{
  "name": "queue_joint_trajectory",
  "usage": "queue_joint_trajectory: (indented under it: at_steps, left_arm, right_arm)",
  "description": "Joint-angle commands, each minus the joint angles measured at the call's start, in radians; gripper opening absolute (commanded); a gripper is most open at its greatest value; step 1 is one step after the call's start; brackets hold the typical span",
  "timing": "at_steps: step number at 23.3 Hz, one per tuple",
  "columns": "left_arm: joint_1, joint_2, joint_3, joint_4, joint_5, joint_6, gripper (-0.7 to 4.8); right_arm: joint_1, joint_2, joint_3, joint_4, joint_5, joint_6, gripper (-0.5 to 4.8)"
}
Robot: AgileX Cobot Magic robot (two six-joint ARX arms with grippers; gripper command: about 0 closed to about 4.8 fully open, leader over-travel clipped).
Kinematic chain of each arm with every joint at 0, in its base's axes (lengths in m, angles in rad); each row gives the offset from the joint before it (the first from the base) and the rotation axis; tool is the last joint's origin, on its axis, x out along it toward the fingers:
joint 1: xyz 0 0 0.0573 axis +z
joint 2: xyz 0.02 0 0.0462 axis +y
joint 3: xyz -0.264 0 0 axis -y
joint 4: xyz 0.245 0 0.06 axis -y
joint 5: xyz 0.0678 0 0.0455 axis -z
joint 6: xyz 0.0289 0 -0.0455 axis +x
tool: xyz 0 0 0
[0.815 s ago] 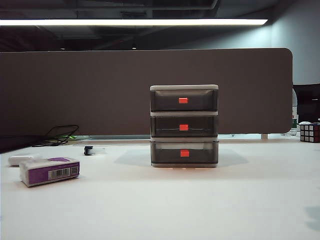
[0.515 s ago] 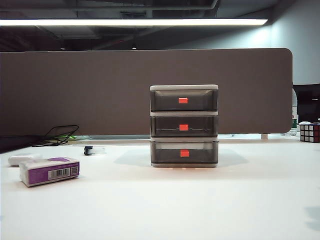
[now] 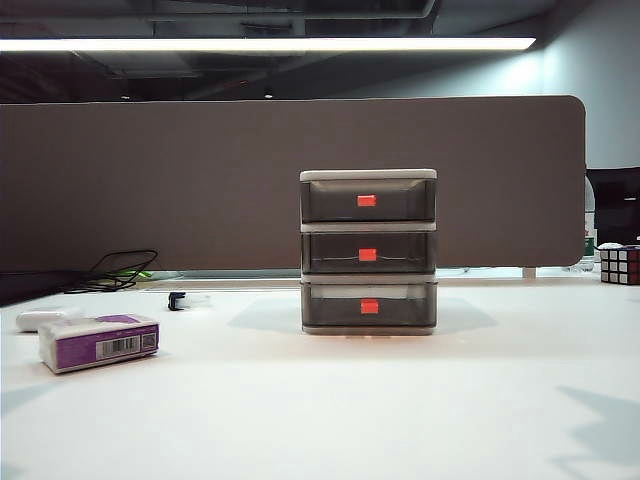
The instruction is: Open the second layer of the drawer on the table, pick up a pack of napkins on the table and put it in, and finally close the drawer.
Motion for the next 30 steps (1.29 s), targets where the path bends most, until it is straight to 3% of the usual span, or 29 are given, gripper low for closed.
queue_joint_trajectory:
  at_steps: [1,5,9,12,15,18,21,22,25,29,30]
  left_arm:
    - [-0.078,0.0,0.002,0.009,-0.039,-0.004,-0.06]
    - [-0.232,0.001,0.002,-0.002,-0.183,0.011,-0.06]
    - [-0.539,0.023,0.002,0.003,-0.505,0.08,-0.06]
    - [-0.631,0.05,0.002,0.056,-0.596,0.092,-0.06]
    - [-0.668,0.114,0.003,0.136,-0.601,0.108,-0.06]
    - [-0.669,0.311,0.009,0.312,-0.593,0.122,-0.06]
    - [-0.669,0.479,0.039,0.427,-0.593,0.188,-0.06]
    - [-0.669,0.612,0.068,0.511,-0.592,0.228,-0.06]
    - [-0.669,0.822,0.117,0.643,-0.585,0.233,-0.06]
    - [-0.669,1.094,0.192,0.816,-0.506,0.232,-0.05]
    - [-0.669,1.211,0.227,0.906,-0.448,0.232,-0.04]
  right_arm:
    - [0.0,-0.002,-0.006,0.016,-0.064,0.013,-0.05]
    - [0.0,-0.002,-0.006,0.048,-0.064,0.039,-0.05]
    - [0.0,-0.002,-0.006,0.138,-0.064,0.086,-0.05]
    - [0.0,-0.002,-0.006,0.158,-0.064,0.119,-0.05]
    - [0.001,-0.002,-0.006,0.159,-0.065,0.126,-0.05]
    - [0.001,-0.002,-0.006,0.158,-0.064,0.126,-0.05]
    - [0.001,-0.002,-0.006,0.158,-0.059,0.125,-0.05]
    - [0.001,-0.002,-0.006,0.158,-0.056,0.126,-0.05]
    - [0.001,-0.002,-0.006,0.158,-0.051,0.13,-0.05]
    - [0.001,-0.002,-0.006,0.158,-0.049,0.172,-0.05]
    - [0.001,0.0,-0.004,0.154,-0.048,0.182,-0.05]
